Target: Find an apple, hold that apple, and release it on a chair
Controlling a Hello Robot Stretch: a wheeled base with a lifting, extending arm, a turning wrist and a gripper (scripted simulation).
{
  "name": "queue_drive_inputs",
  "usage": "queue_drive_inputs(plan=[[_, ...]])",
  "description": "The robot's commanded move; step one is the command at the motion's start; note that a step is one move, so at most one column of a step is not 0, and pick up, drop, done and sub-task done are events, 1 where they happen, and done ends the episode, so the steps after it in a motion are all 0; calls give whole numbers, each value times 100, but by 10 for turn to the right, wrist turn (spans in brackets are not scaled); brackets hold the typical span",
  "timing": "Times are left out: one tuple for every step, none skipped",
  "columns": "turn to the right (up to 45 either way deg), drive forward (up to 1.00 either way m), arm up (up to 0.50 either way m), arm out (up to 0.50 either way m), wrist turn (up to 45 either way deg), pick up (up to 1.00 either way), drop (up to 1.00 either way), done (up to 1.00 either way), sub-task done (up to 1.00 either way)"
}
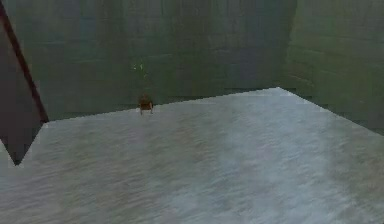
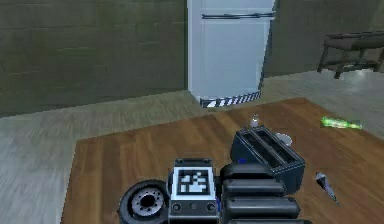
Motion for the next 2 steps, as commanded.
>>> queue_drive_inputs(plan=[[270,0,0,0,0,0,0,0,0],[-210,0,0,0,0,0,0,0,0]])
